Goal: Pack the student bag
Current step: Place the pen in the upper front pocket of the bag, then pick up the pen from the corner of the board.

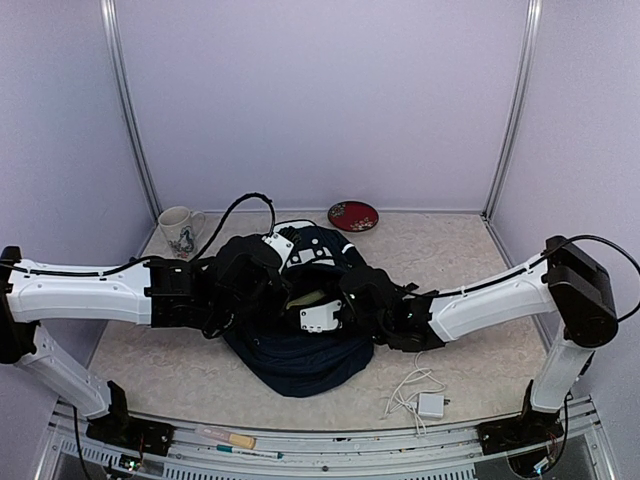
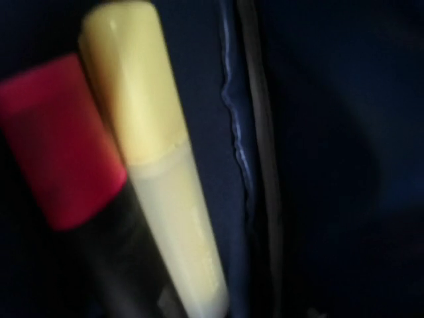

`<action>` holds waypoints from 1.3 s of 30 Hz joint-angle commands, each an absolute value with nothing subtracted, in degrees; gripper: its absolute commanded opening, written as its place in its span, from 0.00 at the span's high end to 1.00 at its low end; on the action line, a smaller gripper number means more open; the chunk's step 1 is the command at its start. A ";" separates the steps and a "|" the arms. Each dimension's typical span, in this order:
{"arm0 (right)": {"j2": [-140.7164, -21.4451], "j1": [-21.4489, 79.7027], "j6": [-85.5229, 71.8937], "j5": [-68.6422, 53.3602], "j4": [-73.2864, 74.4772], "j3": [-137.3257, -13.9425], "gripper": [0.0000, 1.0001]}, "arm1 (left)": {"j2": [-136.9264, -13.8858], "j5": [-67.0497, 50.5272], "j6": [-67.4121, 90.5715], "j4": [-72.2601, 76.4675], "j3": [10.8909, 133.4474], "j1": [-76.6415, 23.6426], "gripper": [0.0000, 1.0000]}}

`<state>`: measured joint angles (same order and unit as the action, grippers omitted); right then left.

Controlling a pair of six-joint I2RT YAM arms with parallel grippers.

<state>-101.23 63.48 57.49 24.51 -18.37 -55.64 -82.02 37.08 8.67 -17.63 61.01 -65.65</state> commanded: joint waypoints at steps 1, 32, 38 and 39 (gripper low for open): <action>-97.30 65.85 53.06 26.01 -16.37 -55.25 0.38 | -79.89 37.71 9.35 -12.43 61.37 -65.91 1.00; -106.90 82.37 -6.64 -0.99 5.67 -76.27 0.44 | -76.18 33.90 30.50 -35.12 60.57 -56.64 0.01; -123.23 85.07 -7.72 -1.33 15.46 -94.46 0.27 | -72.67 32.96 31.49 -35.48 58.87 -54.08 0.01; -125.22 85.49 -7.20 -1.10 16.87 -97.64 0.27 | -72.28 32.66 31.39 -35.31 58.51 -54.06 0.01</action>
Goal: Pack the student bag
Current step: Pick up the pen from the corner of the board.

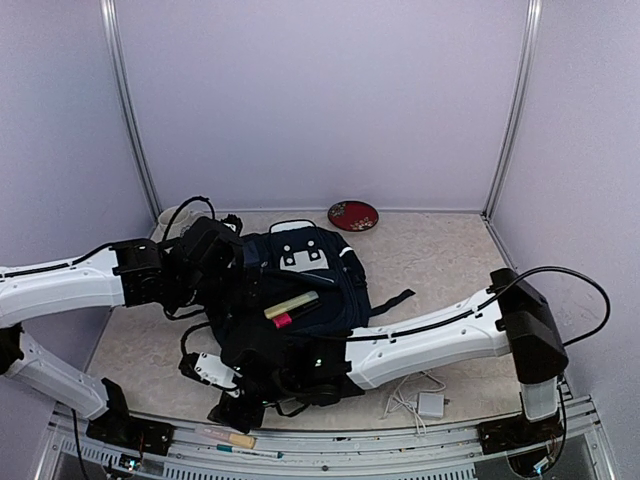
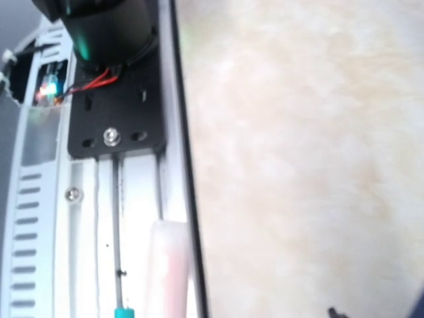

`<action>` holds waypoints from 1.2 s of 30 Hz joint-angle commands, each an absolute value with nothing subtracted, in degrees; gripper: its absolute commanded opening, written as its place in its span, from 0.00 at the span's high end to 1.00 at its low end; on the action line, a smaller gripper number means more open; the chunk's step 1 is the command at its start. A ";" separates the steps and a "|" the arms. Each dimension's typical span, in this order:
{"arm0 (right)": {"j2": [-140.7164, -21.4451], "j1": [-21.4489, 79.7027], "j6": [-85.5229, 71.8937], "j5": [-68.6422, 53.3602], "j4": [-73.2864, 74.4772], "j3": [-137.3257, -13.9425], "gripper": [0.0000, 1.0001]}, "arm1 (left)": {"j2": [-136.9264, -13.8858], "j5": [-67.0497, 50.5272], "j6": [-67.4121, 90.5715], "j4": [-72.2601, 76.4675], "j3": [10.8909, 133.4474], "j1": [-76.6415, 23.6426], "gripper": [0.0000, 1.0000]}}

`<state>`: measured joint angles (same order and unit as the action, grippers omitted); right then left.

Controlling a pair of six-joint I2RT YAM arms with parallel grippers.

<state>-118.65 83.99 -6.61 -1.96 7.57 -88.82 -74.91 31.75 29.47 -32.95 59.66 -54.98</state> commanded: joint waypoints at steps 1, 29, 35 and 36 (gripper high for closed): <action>-127.33 85.93 -6.65 -1.17 18.28 -100.07 0.28 | -72.11 32.64 31.38 -35.25 58.14 -54.04 0.01; -141.85 87.62 -5.27 6.93 36.28 -116.42 0.77 | -74.66 31.26 27.57 -31.61 57.93 -55.94 0.01; -135.86 86.99 -3.30 4.36 31.09 -110.75 0.89 | -75.76 31.59 26.89 -31.27 58.25 -57.20 0.01; -135.01 87.01 -2.83 3.28 30.22 -110.09 0.90 | -76.00 31.74 26.77 -31.33 58.32 -57.48 0.01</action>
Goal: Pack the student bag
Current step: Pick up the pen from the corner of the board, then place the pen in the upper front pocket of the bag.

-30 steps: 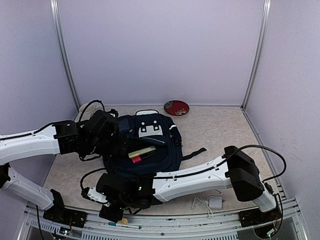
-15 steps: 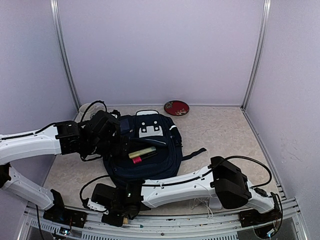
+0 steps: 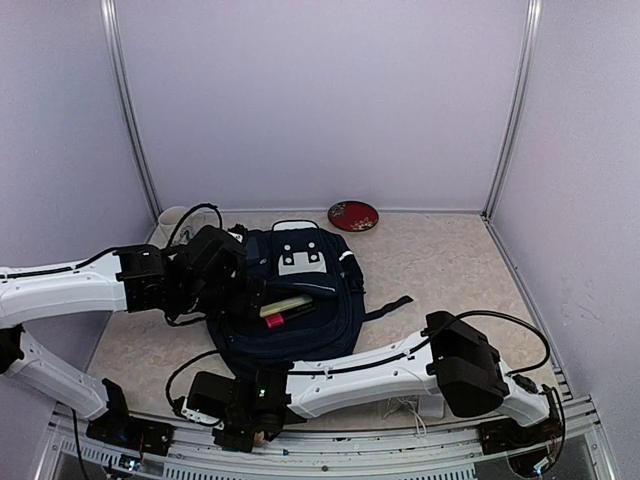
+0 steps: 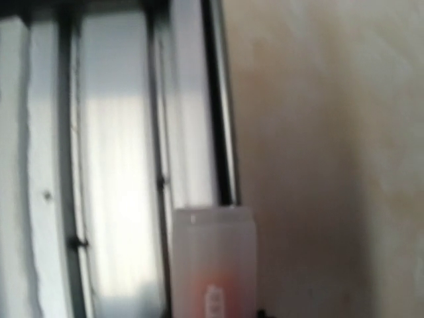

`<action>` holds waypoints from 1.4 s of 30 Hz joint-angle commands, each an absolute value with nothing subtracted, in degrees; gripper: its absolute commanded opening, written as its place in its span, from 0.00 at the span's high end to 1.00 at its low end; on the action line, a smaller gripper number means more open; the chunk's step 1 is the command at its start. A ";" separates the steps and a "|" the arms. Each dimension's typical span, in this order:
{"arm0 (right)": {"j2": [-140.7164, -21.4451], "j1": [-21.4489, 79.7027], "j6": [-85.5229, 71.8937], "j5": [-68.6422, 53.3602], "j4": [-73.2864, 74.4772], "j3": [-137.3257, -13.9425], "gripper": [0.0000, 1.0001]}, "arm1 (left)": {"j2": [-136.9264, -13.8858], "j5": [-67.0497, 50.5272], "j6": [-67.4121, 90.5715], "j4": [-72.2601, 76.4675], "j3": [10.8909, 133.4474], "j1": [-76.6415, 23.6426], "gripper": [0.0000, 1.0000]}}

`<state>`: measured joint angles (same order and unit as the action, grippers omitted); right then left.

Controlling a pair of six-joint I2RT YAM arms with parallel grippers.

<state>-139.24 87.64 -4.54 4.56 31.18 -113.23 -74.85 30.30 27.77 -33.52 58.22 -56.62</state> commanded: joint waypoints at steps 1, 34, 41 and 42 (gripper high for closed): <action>-134.03 86.99 -2.51 1.74 29.22 -109.35 0.91 | -76.24 31.92 26.66 -31.48 58.44 -57.62 0.01; -74.98 65.18 3.75 -7.86 0.56 -50.43 0.90 | -80.57 29.90 4.28 -30.65 55.49 -66.87 0.04; -71.27 64.12 2.81 -7.10 -0.31 -47.52 0.90 | -86.87 35.39 1.68 -30.04 56.20 -66.71 0.11; -71.16 64.03 2.86 -7.08 -0.27 -47.39 0.90 | -87.49 35.81 1.57 -30.20 56.36 -66.70 0.12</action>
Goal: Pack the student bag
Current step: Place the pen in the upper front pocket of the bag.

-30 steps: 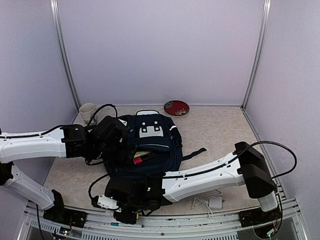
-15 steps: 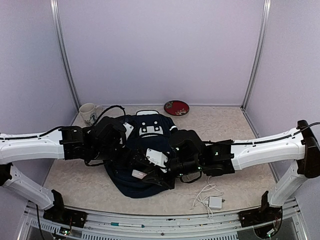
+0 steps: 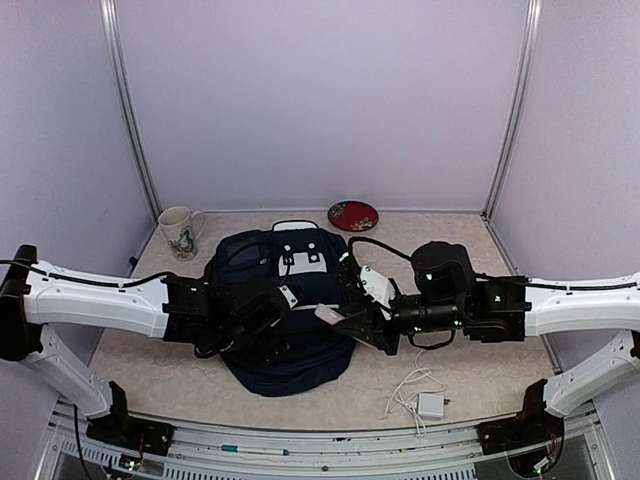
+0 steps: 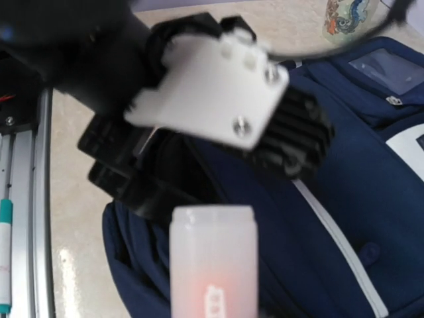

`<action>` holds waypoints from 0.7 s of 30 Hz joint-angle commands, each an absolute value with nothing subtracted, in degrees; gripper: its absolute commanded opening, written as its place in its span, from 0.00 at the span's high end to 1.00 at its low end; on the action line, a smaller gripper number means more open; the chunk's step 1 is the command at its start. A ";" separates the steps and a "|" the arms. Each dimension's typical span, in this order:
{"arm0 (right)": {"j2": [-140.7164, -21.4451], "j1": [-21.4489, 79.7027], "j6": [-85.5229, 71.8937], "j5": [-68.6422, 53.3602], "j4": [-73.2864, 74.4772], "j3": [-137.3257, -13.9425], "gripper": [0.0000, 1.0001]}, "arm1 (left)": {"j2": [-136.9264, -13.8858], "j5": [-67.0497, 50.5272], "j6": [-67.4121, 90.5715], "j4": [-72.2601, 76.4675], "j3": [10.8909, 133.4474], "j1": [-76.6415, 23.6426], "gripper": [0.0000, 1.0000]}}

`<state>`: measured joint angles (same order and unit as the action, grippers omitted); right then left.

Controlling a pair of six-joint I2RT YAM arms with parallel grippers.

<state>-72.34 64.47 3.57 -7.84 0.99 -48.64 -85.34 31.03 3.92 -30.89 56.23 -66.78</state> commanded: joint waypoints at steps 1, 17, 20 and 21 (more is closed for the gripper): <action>-70.99 63.99 2.89 -7.10 -0.28 -47.41 0.90 | -87.80 36.45 1.57 -30.25 56.54 -66.71 0.14; -74.04 63.65 7.26 -6.46 -0.49 -48.47 0.89 | -77.68 38.06 2.73 -26.16 56.55 -64.55 1.00; -77.56 63.98 12.64 -4.04 -0.96 -51.23 0.88 | -76.55 37.85 2.66 -24.30 56.64 -64.77 1.00; -78.98 64.39 15.58 -2.71 -1.94 -52.22 0.88 | -76.10 37.89 2.52 -23.68 56.84 -64.81 1.00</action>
<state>-74.54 63.99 7.27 -6.61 0.54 -48.47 -78.63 37.47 2.11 -27.59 56.36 -64.90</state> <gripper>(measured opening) 0.204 0.031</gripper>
